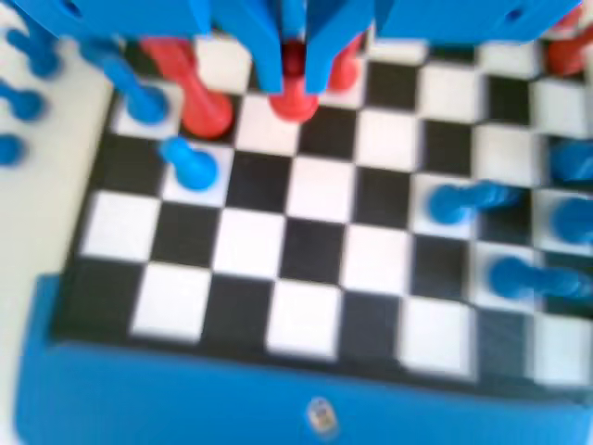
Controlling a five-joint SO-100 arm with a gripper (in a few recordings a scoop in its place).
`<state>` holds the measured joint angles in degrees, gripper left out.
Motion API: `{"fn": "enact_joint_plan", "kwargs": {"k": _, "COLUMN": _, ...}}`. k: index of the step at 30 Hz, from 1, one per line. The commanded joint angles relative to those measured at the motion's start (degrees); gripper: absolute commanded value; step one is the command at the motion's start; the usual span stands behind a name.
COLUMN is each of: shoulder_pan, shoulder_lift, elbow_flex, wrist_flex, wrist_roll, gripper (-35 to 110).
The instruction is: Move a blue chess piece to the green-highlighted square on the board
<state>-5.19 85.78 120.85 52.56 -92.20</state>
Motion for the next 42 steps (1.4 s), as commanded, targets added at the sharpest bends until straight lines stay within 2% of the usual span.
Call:
{"fn": "enact_joint_plan", "kwargs": {"k": 1, "shoulder_pan": 1.3, "shoulder_lift": 9.9, "elbow_flex": -4.0, "wrist_flex": 7.2, "wrist_roll": -1.8, "gripper": 1}}
{"fn": "enact_joint_plan", "kwargs": {"k": 12, "shoulder_pan": 15.7, "shoulder_lift": 22.5, "elbow_flex": -7.2, "wrist_flex": 19.8, "wrist_roll": -5.5, "gripper": 1}}
{"fn": "enact_joint_plan", "kwargs": {"k": 20, "shoulder_pan": 30.6, "shoulder_lift": 29.6, "elbow_flex": -4.8, "wrist_flex": 26.3, "wrist_roll": -9.9, "gripper": 1}}
{"fn": "enact_joint_plan", "kwargs": {"k": 30, "shoulder_pan": 49.3, "shoulder_lift": 31.9, "elbow_flex": 1.8, "wrist_flex": 23.6, "wrist_roll": -16.4, "gripper": 1}}
{"fn": "enact_joint_plan", "kwargs": {"k": 34, "shoulder_pan": 56.9, "shoulder_lift": 31.9, "elbow_flex": 4.6, "wrist_flex": 22.3, "wrist_roll": -23.0, "gripper": 1}}
{"fn": "enact_joint_plan", "kwargs": {"k": 39, "shoulder_pan": 63.8, "shoulder_lift": 29.7, "elbow_flex": 6.7, "wrist_flex": 19.3, "wrist_roll": -28.9, "gripper": 1}}
{"fn": "enact_joint_plan", "kwargs": {"k": 42, "shoulder_pan": 65.7, "shoulder_lift": 26.9, "elbow_flex": 6.9, "wrist_flex": 15.8, "wrist_roll": -28.8, "gripper": 1}}
